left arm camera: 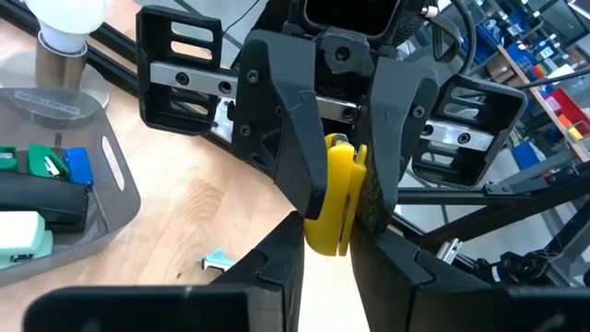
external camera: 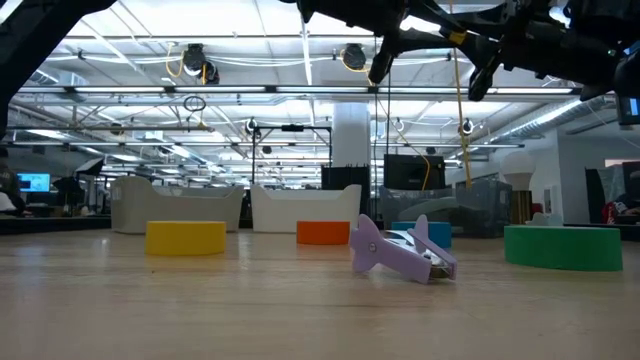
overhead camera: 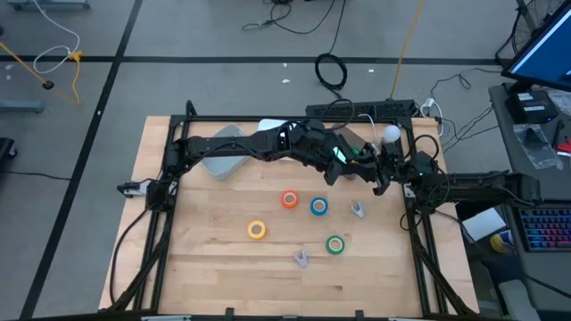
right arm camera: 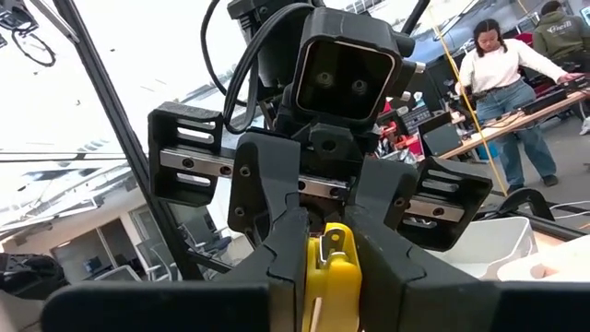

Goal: Pick and place Stapler, Stapler remover, tape
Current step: Put the small yellow stapler into the black bin

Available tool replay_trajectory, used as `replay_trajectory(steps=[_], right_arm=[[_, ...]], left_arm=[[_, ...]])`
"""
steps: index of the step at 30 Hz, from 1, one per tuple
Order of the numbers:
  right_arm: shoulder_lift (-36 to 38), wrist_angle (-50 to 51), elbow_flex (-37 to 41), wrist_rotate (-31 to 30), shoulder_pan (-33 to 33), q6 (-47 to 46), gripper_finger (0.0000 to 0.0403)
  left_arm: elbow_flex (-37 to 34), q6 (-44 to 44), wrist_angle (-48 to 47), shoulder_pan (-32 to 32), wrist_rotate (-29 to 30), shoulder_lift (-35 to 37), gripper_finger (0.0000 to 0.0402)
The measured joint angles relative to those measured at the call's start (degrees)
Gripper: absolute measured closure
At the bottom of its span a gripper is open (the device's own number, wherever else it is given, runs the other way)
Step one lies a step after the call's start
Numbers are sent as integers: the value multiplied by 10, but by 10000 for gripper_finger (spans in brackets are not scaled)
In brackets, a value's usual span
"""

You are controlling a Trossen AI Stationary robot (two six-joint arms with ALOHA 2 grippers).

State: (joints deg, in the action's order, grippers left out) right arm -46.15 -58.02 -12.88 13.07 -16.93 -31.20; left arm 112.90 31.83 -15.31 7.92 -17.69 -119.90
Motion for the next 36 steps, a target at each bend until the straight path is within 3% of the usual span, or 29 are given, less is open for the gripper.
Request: replay_trajectory(steps=[5, 13, 18, 22, 27, 36], right_arm=[[0, 1, 0, -2, 0, 2, 350], [0, 9, 0, -13, 0, 5, 349], [0, 16, 0, -13, 0, 7, 348], [0, 16, 0, -13, -2, 9, 348], [0, 34, 0, -13, -17, 10, 347], [0, 185, 0, -56, -82, 46, 347]], left_arm=[[0, -5, 1, 0, 0, 0, 293], [0, -4, 4, -1, -18, 0, 157], [0, 13, -43, 4, -49, 1, 106], [0, 1, -141, 4, -45, 1, 91], [0, -21, -246, 2, 5, 1, 89], [0, -59, -315, -13, 48, 1, 89]])
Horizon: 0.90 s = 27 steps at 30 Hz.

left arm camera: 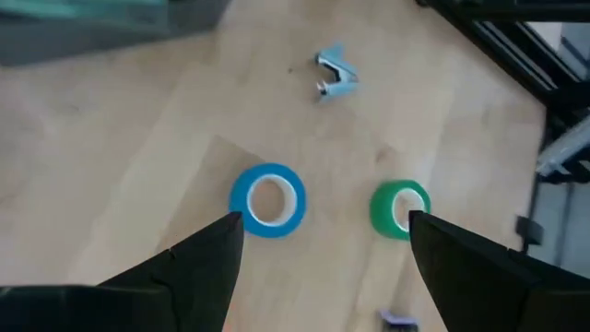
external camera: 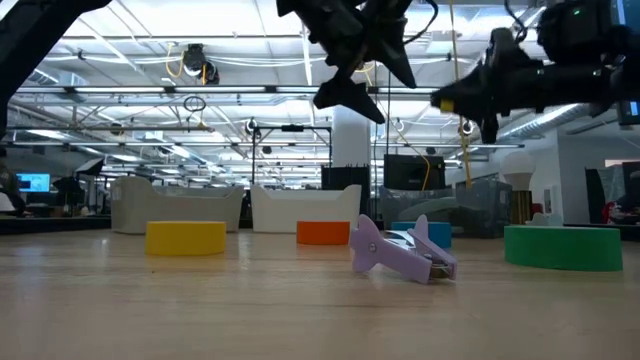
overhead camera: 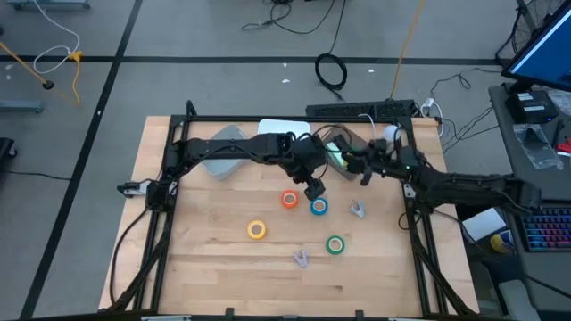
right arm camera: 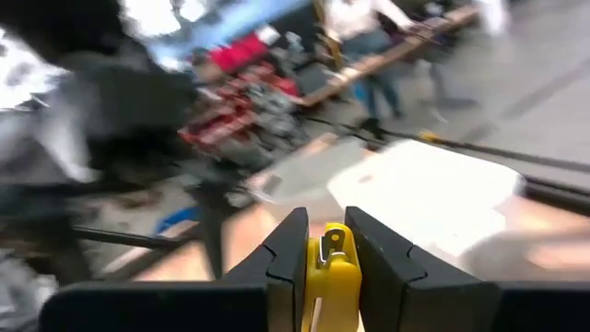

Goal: Pick and place Stapler, Stapler remover, tape
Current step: Put the small yellow stapler into the black bin

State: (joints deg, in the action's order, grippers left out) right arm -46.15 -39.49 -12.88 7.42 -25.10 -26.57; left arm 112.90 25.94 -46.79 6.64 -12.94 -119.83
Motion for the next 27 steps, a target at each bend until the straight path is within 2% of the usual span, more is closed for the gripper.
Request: replay_trajectory(steps=[7, 14, 19, 23, 27], right_arm=[[0, 95, 0, -8, -66, 9, 347], [-1, 172, 0, -63, -115, 33, 346], [-2, 225, 0, -95, -136, 60, 346], [-7, 230, 0, -106, -145, 75, 346], [-21, 232, 0, -106, -147, 90, 346]], left_arm=[[-1, -4, 1, -3, 53, 19, 89], [-1, -33, -9, -2, 120, 63, 89], [-6, -53, -9, 1, 143, 97, 89], [-40, -51, -4, 5, 158, 135, 89], [-110, -40, 32, 8, 161, 189, 89]])
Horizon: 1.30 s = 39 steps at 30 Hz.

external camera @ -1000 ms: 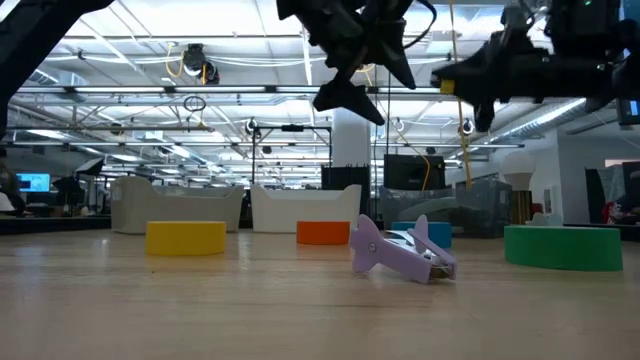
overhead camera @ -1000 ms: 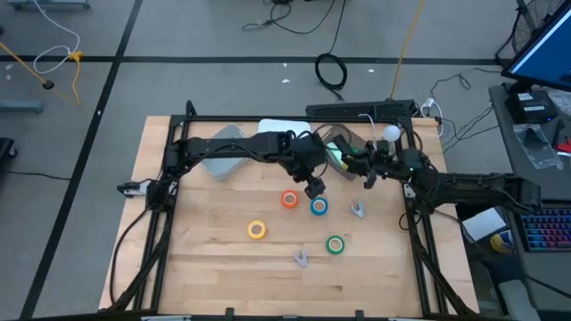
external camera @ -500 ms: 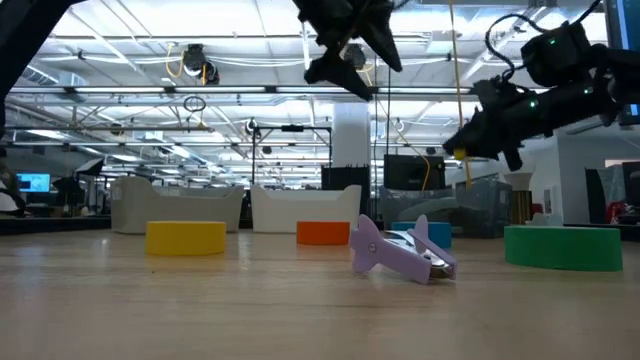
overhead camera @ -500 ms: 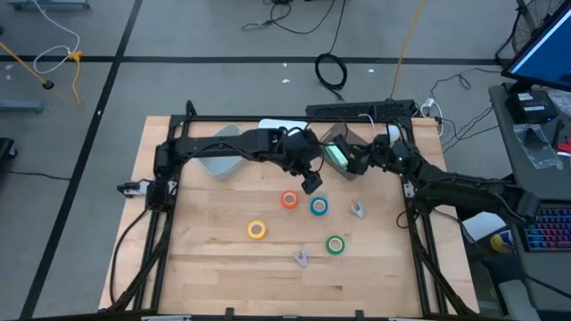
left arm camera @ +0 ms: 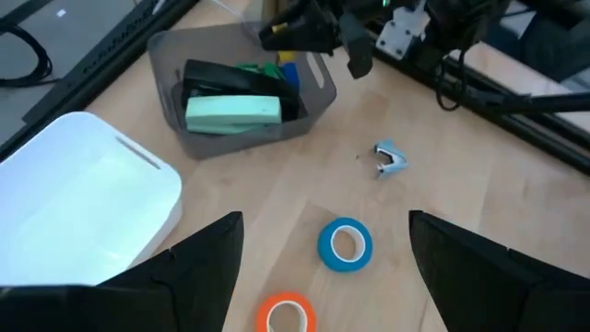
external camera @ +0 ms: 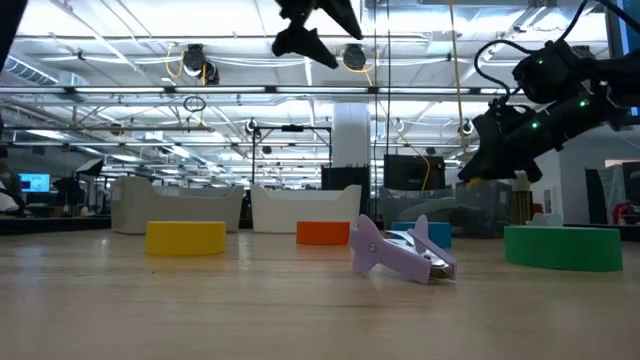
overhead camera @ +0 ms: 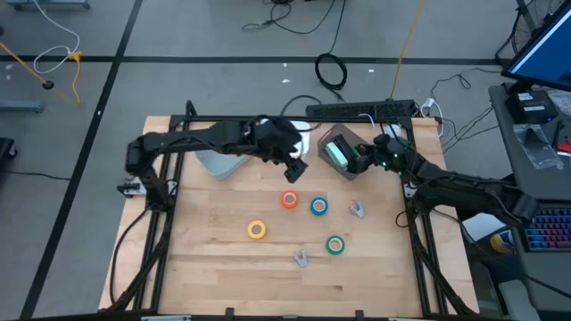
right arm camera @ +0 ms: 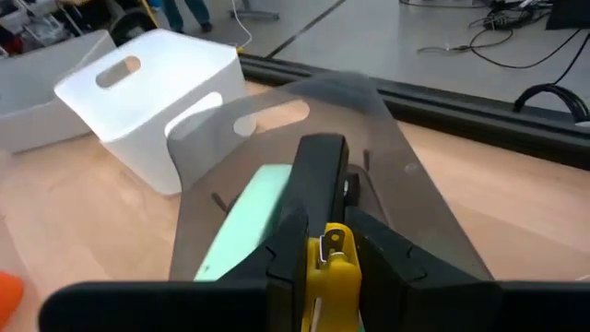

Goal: Pick and place Stapler, Stapler remover, tape
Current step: Put the small yellow stapler into the black bin

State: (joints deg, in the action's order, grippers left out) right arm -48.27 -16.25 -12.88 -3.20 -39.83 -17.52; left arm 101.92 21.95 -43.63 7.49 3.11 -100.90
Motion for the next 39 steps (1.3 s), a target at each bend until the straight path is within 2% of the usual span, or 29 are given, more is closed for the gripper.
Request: replay_trajectory(steps=[9, 14, 22, 30, 39], right_arm=[[-19, 2, -20, 15, 11, 4, 346], [-39, 71, -73, -15, 17, 37, 346], [-104, 132, -127, -30, 17, 45, 346], [-156, 169, -140, -43, 17, 26, 346], [-180, 178, -140, -43, 25, 15, 341]], left_arm=[[-180, 44, 113, 3, 0, 148, 89], [-257, 68, 170, 3, 16, 220, 89], [-368, 73, 270, 3, 21, 318, 89], [-443, 86, 293, 3, 29, 367, 89], [-497, 109, 339, 4, 27, 380, 89]])
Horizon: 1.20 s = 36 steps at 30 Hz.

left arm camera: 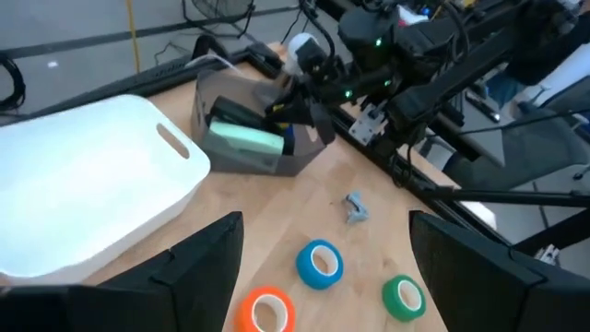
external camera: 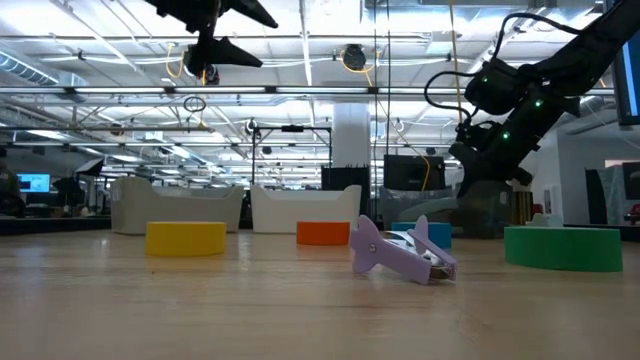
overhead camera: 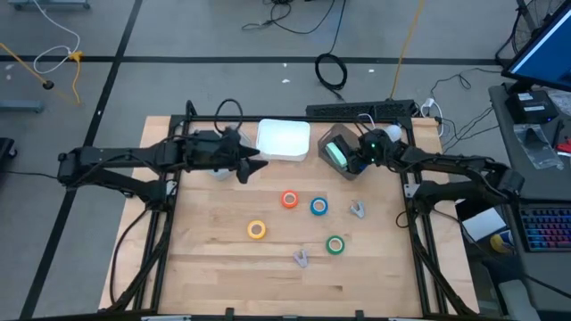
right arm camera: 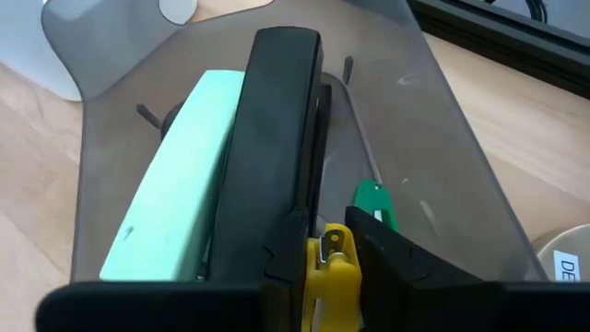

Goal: Pick and place Stapler, Stapler remover, tape
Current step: Put the small yellow stapler into the black bin, then put the purple staple remover into the white bin

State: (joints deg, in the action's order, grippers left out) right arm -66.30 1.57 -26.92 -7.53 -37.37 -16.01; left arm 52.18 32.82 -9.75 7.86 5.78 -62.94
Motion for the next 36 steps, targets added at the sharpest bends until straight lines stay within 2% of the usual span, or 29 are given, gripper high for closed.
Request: replay_trajectory(steps=[12, 17, 25, 29, 36], right_arm=[[2, -1, 0, 1, 4, -4, 281], [22, 2, 0, 1, 4, 3, 272], [118, 0, 0, 2, 6, 2, 298], [181, 0, 0, 6, 31, 2, 321], [271, -26, 1, 105, 92, -11, 365]], left_arm=[[-7, 1, 2, 0, -2, 0, 89], [-7, -3, 2, 0, -3, 0, 89], [-7, -22, 1, 0, -3, 0, 89], [-7, -35, 0, 0, -3, 0, 89], [-7, -70, -30, 0, -3, 0, 89]])
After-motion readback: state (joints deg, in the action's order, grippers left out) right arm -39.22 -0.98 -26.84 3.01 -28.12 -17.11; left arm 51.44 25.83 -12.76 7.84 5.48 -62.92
